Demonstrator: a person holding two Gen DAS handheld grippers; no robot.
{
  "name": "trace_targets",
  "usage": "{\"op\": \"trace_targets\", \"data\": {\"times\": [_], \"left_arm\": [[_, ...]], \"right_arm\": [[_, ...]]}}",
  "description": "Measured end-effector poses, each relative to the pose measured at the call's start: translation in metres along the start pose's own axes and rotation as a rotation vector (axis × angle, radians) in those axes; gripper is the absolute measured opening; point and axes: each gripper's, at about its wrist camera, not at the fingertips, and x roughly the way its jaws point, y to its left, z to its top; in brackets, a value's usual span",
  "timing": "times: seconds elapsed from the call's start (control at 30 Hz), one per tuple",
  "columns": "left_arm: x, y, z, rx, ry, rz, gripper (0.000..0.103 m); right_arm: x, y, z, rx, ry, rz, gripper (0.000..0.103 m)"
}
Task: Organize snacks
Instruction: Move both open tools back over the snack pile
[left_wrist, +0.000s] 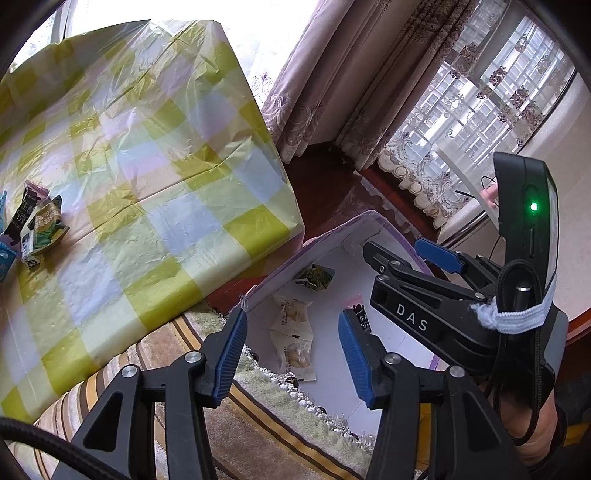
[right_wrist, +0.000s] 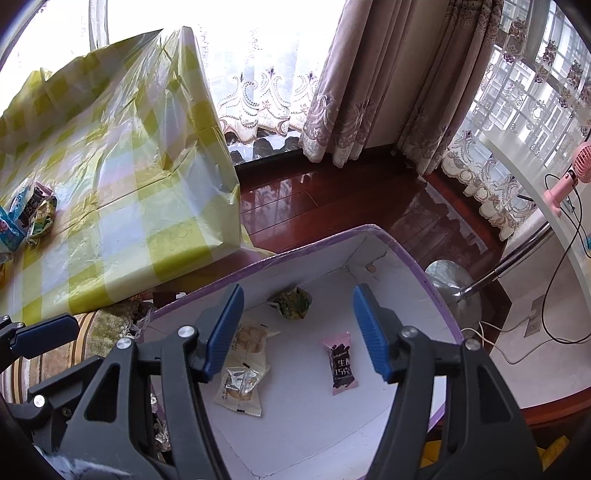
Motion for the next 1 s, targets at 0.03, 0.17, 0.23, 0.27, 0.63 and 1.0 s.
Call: {"op": "trace_targets", "data": {"times": [0.03, 0.17, 0.23, 0.27, 0.63, 1.0], "left_arm": [[-0.001, 0.002, 0.0, -0.006, -0.002, 0.004, 0.053], [-0.007, 0.015, -0.002, -0.045, -0.017, 0.021, 0.053], [-0.012, 0.023, -0.004, -0.064, -0.029, 0.038, 0.053], [-0.015, 0.029, -0.004, -0.077, -0.035, 0.046, 0.053], [-0.057, 0.098, -0.023, -0.254, -0.114, 0.148, 0.053], [-0.139, 0.2, -0.086, -0.546, -0.242, 0.352, 0.053]], "right_arm": [[0.0, 0.001, 0.001, 0.003, 0.0, 0.006, 0.065], [-0.004, 0.008, 0.003, 0.015, -0.002, 0.042, 0.067], [-0.006, 0.014, 0.004, 0.019, -0.004, 0.065, 0.068], [-0.007, 0.017, 0.004, 0.02, -0.004, 0.079, 0.068], [-0.02, 0.068, 0.004, 0.005, 0.038, 0.234, 0.068], [-0.025, 0.132, -0.005, -0.088, 0.061, 0.323, 0.068]]}}
